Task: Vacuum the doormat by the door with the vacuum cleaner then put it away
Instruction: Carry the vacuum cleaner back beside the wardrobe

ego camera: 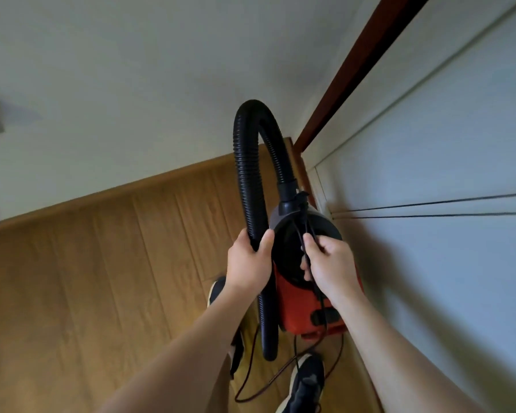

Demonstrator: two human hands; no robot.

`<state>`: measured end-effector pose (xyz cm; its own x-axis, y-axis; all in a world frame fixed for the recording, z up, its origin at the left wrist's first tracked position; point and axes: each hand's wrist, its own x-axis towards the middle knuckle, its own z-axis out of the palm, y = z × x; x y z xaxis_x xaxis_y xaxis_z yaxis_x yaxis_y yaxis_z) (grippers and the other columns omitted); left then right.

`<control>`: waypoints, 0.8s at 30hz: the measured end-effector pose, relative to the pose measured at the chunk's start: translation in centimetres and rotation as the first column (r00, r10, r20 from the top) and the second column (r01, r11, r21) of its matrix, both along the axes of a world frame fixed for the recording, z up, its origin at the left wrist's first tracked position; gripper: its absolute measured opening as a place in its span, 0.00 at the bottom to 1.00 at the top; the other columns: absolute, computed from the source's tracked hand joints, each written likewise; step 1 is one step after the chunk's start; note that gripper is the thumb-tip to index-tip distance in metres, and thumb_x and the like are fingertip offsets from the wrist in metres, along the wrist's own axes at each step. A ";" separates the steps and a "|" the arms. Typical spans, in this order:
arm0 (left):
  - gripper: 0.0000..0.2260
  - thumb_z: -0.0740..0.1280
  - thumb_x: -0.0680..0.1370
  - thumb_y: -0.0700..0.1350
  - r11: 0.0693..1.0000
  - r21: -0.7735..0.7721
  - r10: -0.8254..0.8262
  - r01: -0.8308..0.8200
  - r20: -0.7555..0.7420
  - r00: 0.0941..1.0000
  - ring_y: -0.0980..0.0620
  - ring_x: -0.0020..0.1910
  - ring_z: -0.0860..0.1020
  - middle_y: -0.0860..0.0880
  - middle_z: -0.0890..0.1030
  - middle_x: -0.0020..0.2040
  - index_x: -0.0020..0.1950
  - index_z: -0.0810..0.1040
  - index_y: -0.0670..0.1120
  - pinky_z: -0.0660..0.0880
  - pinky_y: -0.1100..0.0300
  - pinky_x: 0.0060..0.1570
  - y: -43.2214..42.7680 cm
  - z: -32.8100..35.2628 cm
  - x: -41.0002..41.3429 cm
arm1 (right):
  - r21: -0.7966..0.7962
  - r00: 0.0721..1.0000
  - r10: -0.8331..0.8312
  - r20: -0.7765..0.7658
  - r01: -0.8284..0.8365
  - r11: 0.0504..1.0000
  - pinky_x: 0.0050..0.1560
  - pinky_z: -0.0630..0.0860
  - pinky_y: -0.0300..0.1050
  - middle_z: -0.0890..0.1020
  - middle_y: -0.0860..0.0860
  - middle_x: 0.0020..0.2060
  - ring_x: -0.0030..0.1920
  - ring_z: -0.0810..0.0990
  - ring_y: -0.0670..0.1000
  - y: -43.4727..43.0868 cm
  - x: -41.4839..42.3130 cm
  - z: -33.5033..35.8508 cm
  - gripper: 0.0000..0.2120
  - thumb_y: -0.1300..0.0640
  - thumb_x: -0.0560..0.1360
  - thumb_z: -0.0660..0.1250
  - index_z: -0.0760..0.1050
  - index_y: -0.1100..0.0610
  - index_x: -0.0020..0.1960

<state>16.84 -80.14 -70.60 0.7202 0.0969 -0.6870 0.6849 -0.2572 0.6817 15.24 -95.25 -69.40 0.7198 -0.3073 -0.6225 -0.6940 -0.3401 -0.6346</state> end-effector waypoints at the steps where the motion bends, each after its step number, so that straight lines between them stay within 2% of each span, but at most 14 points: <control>1: 0.09 0.64 0.83 0.56 1.000 0.000 0.000 0.000 -0.005 1.000 0.55 0.44 0.83 0.52 0.84 0.46 0.57 0.78 0.52 0.76 0.63 0.42 0.0 -1.2 0.4 | 0.002 1.000 0.000 0.000 0.000 1.000 0.31 0.76 0.47 0.80 0.56 0.26 0.23 0.77 0.52 0.0 0.3 -1.2 0.22 0.50 0.83 0.62 0.77 0.62 0.35; 5: 0.05 0.63 0.83 0.56 1.000 -0.015 -0.026 0.025 -0.018 1.000 0.56 0.45 0.83 0.53 0.84 0.48 0.55 0.76 0.57 0.76 0.64 0.42 0.1 -5.6 1.6 | 0.030 1.000 -0.013 -0.001 0.013 0.999 0.30 0.74 0.46 0.80 0.54 0.26 0.23 0.76 0.51 0.0 1.6 -5.6 0.22 0.51 0.83 0.62 0.77 0.63 0.36; 10: 0.08 0.64 0.83 0.56 0.999 -0.019 -0.048 0.048 -0.001 0.999 0.58 0.45 0.82 0.55 0.83 0.47 0.58 0.76 0.54 0.74 0.67 0.40 0.3 -10.1 2.9 | 0.045 0.999 -0.049 -0.017 0.050 0.998 0.30 0.74 0.46 0.79 0.53 0.25 0.23 0.76 0.51 0.2 2.9 -10.5 0.21 0.51 0.83 0.63 0.78 0.62 0.36; 15: 0.11 0.64 0.83 0.55 0.997 -0.041 -0.059 0.059 -0.006 0.998 0.58 0.51 0.82 0.56 0.83 0.52 0.62 0.76 0.53 0.76 0.64 0.47 0.2 -13.6 3.5 | 0.045 0.998 -0.058 -0.021 0.059 0.997 0.31 0.75 0.47 0.80 0.53 0.26 0.24 0.76 0.52 0.1 3.7 -14.1 0.21 0.50 0.83 0.63 0.78 0.61 0.37; 24: 0.09 0.65 0.83 0.54 0.998 -0.025 -0.065 0.066 0.031 0.997 0.59 0.50 0.81 0.56 0.83 0.52 0.61 0.75 0.52 0.76 0.65 0.47 0.8 -17.1 3.5 | 0.076 0.998 -0.059 -0.017 0.060 0.995 0.32 0.76 0.48 0.79 0.51 0.25 0.24 0.76 0.51 0.6 3.8 -17.6 0.19 0.50 0.83 0.63 0.78 0.59 0.37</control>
<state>20.37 -79.35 -87.67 0.7445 0.0313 -0.6669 0.6467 -0.2825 0.7085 19.05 -94.69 -87.01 0.6923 -0.3004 -0.6561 -0.7209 -0.2482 -0.6471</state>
